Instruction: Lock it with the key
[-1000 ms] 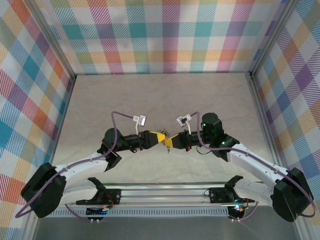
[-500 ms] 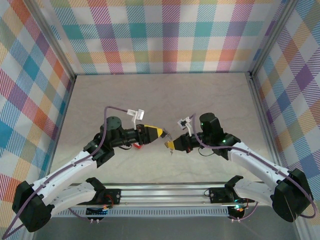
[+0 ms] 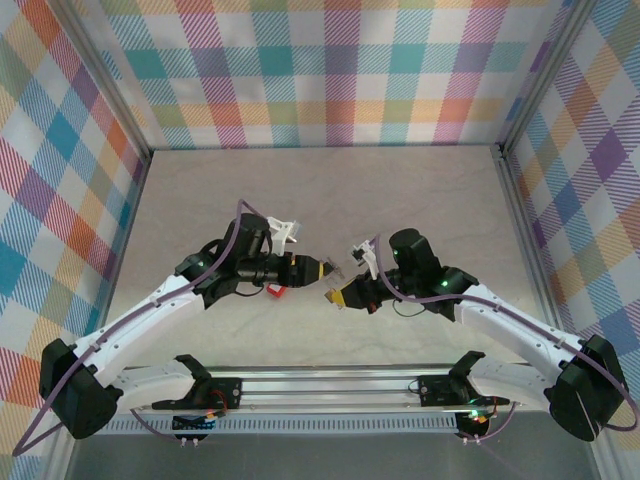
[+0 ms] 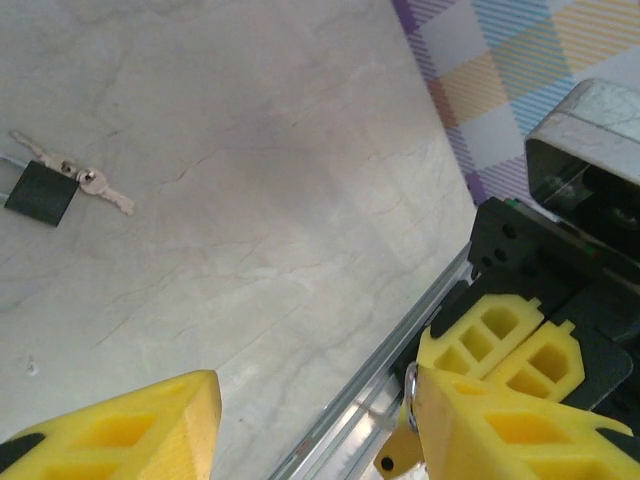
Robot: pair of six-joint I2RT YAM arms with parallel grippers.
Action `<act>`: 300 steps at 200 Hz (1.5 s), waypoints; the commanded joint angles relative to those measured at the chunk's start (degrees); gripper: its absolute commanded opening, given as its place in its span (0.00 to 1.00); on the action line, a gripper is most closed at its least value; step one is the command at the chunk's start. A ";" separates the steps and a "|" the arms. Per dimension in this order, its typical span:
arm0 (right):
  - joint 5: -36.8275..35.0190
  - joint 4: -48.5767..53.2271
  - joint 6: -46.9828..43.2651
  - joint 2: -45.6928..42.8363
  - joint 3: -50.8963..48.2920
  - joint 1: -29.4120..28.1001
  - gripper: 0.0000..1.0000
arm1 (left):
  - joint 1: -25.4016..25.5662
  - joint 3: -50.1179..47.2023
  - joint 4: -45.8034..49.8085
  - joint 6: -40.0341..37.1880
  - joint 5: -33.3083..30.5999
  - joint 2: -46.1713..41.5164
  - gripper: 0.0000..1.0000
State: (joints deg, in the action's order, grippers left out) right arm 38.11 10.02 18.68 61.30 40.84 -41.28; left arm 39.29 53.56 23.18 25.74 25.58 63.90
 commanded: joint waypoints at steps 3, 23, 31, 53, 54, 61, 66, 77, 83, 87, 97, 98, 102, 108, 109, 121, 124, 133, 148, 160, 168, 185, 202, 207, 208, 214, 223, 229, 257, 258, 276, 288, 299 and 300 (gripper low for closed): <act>-1.80 1.64 -2.53 0.02 2.42 -0.71 0.00 | 0.77 2.72 6.96 -2.45 -0.69 0.27 0.54; -2.57 2.34 -3.21 0.85 3.00 -1.29 0.00 | 1.89 4.38 8.26 -2.44 -1.26 1.15 0.55; -2.98 2.82 -3.55 1.18 3.36 -1.59 0.00 | 2.48 5.17 8.58 -2.39 -1.34 1.63 0.55; -4.16 3.49 -4.00 1.37 3.87 -2.21 0.00 | 4.40 7.35 10.27 -2.62 -2.53 3.34 0.56; -4.21 3.50 -4.04 1.37 3.84 -2.17 0.00 | 4.49 7.43 10.33 -2.62 -2.54 3.52 0.56; -4.42 3.67 -4.19 1.37 3.96 -2.26 0.00 | 4.88 7.85 10.60 -2.71 -2.58 4.09 0.56; -4.60 3.73 -4.32 1.37 4.05 -2.40 0.00 | 5.23 8.17 10.82 -2.71 -2.72 4.54 0.56; -5.04 4.35 -4.60 1.46 4.33 -2.49 0.00 | 5.66 8.64 10.91 -2.62 -2.90 5.31 0.56; -5.21 4.47 -4.71 1.54 4.39 -2.51 0.00 | 5.84 8.87 11.12 -2.62 -2.99 5.59 0.56; -5.36 4.57 -4.77 1.54 4.39 -2.52 0.00 | 5.88 9.12 11.28 -2.70 -3.04 5.77 0.56; -5.75 4.80 -4.82 1.54 4.40 -2.58 0.00 | 5.97 9.52 11.97 -3.09 -3.66 6.28 0.56; -5.76 4.77 -4.85 1.54 4.41 -2.62 0.00 | 5.97 9.57 12.06 -3.12 -3.72 6.30 0.56; -5.88 4.78 -4.88 1.54 4.40 -2.65 0.00 | 6.12 9.75 12.35 -3.42 -3.86 6.45 0.56; -6.02 4.79 -4.97 1.52 4.49 -2.67 0.00 | 6.15 9.96 12.69 -3.77 -3.89 6.74 0.56; -6.07 4.86 -4.97 1.53 4.50 -2.71 0.00 | 6.15 9.97 12.78 -3.81 -3.88 6.80 0.56; -6.29 5.09 -5.10 1.54 4.56 -2.76 0.00 | 6.34 10.41 13.68 -4.31 -4.22 7.56 0.56; -6.34 5.13 -5.14 1.48 4.58 -2.76 0.00 | 6.36 10.61 13.94 -4.44 -4.26 7.82 0.56; -6.28 5.13 -5.23 1.46 4.55 -2.89 0.00 | 6.38 10.98 14.57 -4.86 -4.27 8.63 0.56; -6.22 5.11 -5.33 1.46 4.64 -3.06 0.00 | 6.45 11.52 15.32 -5.54 -4.87 9.52 0.55; -6.36 5.24 -5.52 1.63 4.62 -3.32 0.00 | 6.49 12.02 15.49 -5.88 -6.04 9.84 0.55; -6.48 5.34 -5.71 1.76 4.67 -3.52 0.00 | 6.54 12.42 15.42 -5.97 -6.23 9.93 0.55; -6.94 5.51 -5.87 1.90 4.75 -3.89 0.00 | 6.49 13.52 15.64 -6.29 -6.75 10.43 0.56; -7.17 5.72 -6.15 1.81 4.77 -4.32 0.00 | 6.43 14.30 16.36 -6.54 -6.84 11.28 0.56; -7.25 5.73 -6.27 1.73 4.78 -4.41 0.00 | 6.49 14.25 16.38 -6.50 -6.86 11.38 0.56; -7.25 5.76 -6.28 1.68 4.73 -4.42 0.00 | 6.45 14.23 16.38 -6.54 -6.86 11.40 0.56; -7.56 5.84 -6.20 1.57 4.74 -4.51 0.00 | 6.49 14.13 16.45 -6.62 -6.87 11.51 0.56; -7.72 5.86 -6.28 1.38 4.76 -4.60 0.00 | 6.50 13.95 16.62 -6.66 -6.69 11.85 0.56; -7.82 5.90 -6.42 1.29 4.75 -4.60 0.00 | 6.49 13.81 16.80 -6.79 -6.48 12.07 0.55; -8.32 5.55 -6.42 0.68 4.47 -4.64 0.00 | 6.44 13.00 16.92 -6.88 -4.78 12.83 0.54; -8.32 5.54 -6.40 0.67 4.45 -4.67 0.00 | 6.47 12.98 16.91 -6.91 -4.77 12.87 0.54; -8.22 5.54 -6.38 0.67 4.49 -4.69 0.00 | 6.49 12.97 17.71 -7.45 -4.83 13.40 0.53; -7.94 5.45 -6.37 0.50 4.41 -4.73 0.00 | 6.49 13.06 18.28 -7.72 -5.23 13.58 0.53; -7.87 5.35 -6.37 0.11 4.32 -4.80 0.00 | 6.50 12.96 18.54 -7.81 -5.13 13.79 0.53; -7.87 5.31 -6.37 0.08 4.33 -4.79 0.00 | 6.50 12.97 18.56 -7.81 -5.12 13.79 0.53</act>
State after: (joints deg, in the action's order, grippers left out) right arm 29.74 15.57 14.02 63.00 43.64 -45.47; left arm 45.23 66.28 39.11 19.44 19.88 77.21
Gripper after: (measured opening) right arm 0.051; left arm 0.531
